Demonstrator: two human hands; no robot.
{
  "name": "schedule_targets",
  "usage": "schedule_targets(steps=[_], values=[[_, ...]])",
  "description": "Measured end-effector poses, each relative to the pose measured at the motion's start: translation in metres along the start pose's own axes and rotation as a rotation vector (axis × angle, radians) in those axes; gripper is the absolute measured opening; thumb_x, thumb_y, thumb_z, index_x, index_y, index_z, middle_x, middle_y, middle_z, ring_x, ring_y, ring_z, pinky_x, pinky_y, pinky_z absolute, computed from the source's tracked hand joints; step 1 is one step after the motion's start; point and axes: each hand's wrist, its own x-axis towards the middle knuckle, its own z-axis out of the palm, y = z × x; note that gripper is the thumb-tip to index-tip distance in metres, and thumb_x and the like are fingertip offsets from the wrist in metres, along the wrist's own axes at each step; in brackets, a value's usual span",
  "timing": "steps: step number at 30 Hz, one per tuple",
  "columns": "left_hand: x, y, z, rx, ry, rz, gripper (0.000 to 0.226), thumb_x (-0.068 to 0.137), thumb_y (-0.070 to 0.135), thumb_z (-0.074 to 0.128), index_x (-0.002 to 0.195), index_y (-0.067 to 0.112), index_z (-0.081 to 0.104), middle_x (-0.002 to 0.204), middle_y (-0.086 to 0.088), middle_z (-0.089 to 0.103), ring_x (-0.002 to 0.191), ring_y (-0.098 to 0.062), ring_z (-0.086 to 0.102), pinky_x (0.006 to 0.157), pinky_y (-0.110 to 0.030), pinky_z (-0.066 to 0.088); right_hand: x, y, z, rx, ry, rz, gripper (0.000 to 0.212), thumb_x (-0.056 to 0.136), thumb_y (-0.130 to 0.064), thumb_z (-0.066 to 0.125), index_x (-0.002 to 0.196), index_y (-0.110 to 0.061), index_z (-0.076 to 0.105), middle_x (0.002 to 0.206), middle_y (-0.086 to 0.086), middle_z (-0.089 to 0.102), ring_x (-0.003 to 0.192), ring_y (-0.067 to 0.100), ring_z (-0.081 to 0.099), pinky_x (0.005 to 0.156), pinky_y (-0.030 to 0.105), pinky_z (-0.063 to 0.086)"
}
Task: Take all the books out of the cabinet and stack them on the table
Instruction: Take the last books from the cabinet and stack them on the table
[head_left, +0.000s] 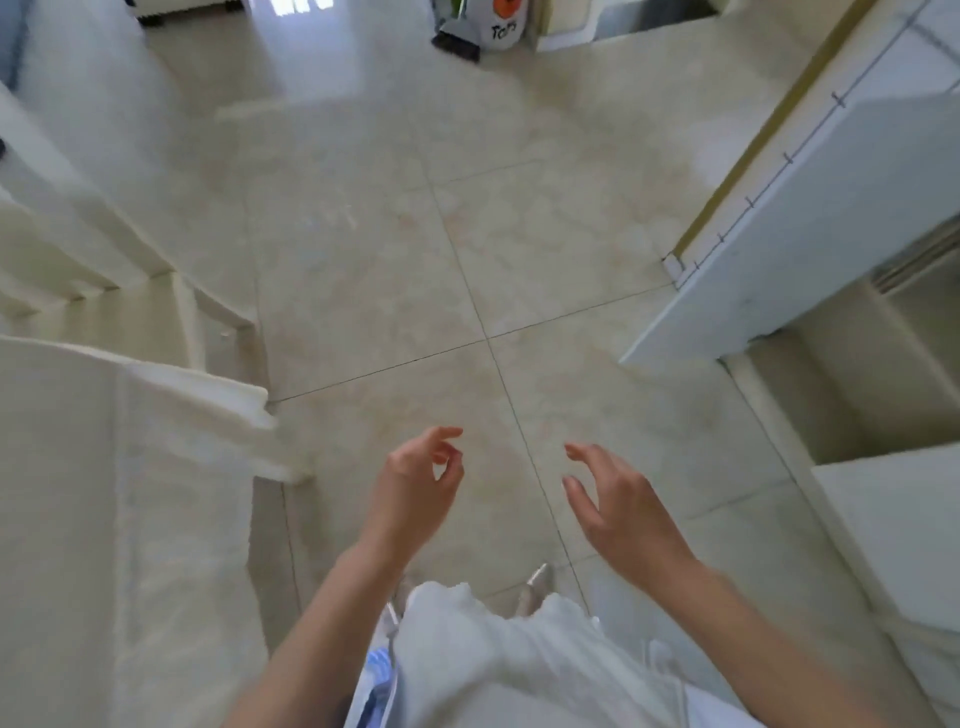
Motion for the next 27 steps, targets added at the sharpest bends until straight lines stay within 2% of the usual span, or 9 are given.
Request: schedule_targets(steps=[5,8,11,15,20,25,27], values=[[0.032,0.080,0.091,-0.058,-0.169,0.125,0.028,0.084,0.002,0.066,0.107,0.016,0.069,0.081,0.009,0.069,0.074,-0.013,0.065,0.077,-0.038,0.056,-0.021,0.090,-0.065,0.013,0.128,0.160,0.037,0.095,-0.019,0.052,0.130,-0.008,0.052,0.127,0.007,0.061,0.118,0.021,0.056,0.099,0.027,0.041],[0.054,0.126,0.136,-0.041,-0.274,0.201,0.028,0.084,0.005,0.066,0.108,0.019,0.069,0.079,0.012,0.068,0.075,-0.015,0.066,0.080,-0.042,0.056,-0.027,0.131,-0.101,0.035,0.197,0.256,0.038,0.096,-0.021,0.050,0.132,-0.008,0.051,0.129,0.006,0.060,0.120,0.020,0.054,0.100,0.027,0.040],[0.077,0.172,0.176,0.033,-0.380,0.273,0.029,0.086,0.011,0.064,0.110,0.025,0.067,0.081,0.017,0.067,0.082,-0.012,0.067,0.083,-0.037,0.055,-0.027,0.171,-0.136,0.038,0.263,0.339,0.038,0.096,-0.020,0.050,0.133,-0.008,0.050,0.129,0.007,0.059,0.121,0.021,0.053,0.100,0.027,0.039],[0.114,0.231,0.225,0.109,-0.446,0.344,0.030,0.086,0.016,0.061,0.113,0.030,0.065,0.085,0.017,0.068,0.089,-0.007,0.066,0.085,-0.031,0.052,-0.015,0.219,-0.180,0.034,0.319,0.412,0.039,0.097,-0.022,0.049,0.134,-0.010,0.048,0.132,0.004,0.057,0.123,0.020,0.050,0.100,0.031,0.042],[0.165,0.291,0.289,0.106,-0.531,0.435,0.029,0.085,0.013,0.062,0.111,0.025,0.066,0.079,0.016,0.067,0.085,-0.010,0.068,0.082,-0.031,0.053,0.017,0.277,-0.243,-0.020,0.358,0.457,0.042,0.096,-0.022,0.051,0.136,-0.012,0.046,0.133,0.003,0.056,0.124,0.020,0.049,0.100,0.033,0.043],[0.214,0.355,0.353,0.118,-0.633,0.456,0.028,0.087,0.017,0.059,0.113,0.027,0.064,0.084,0.016,0.068,0.083,-0.008,0.064,0.080,-0.028,0.052,0.048,0.328,-0.301,-0.079,0.368,0.500,0.044,0.094,-0.020,0.054,0.137,-0.012,0.046,0.134,0.002,0.055,0.124,0.019,0.049,0.099,0.026,0.038],[0.231,0.379,0.379,0.117,-0.670,0.463,0.029,0.087,0.017,0.058,0.114,0.027,0.063,0.086,0.014,0.068,0.085,-0.010,0.064,0.081,-0.029,0.053,0.061,0.350,-0.320,-0.093,0.368,0.522,0.044,0.094,-0.019,0.054,0.137,-0.013,0.046,0.133,0.003,0.055,0.121,0.021,0.052,0.096,0.029,0.041]])
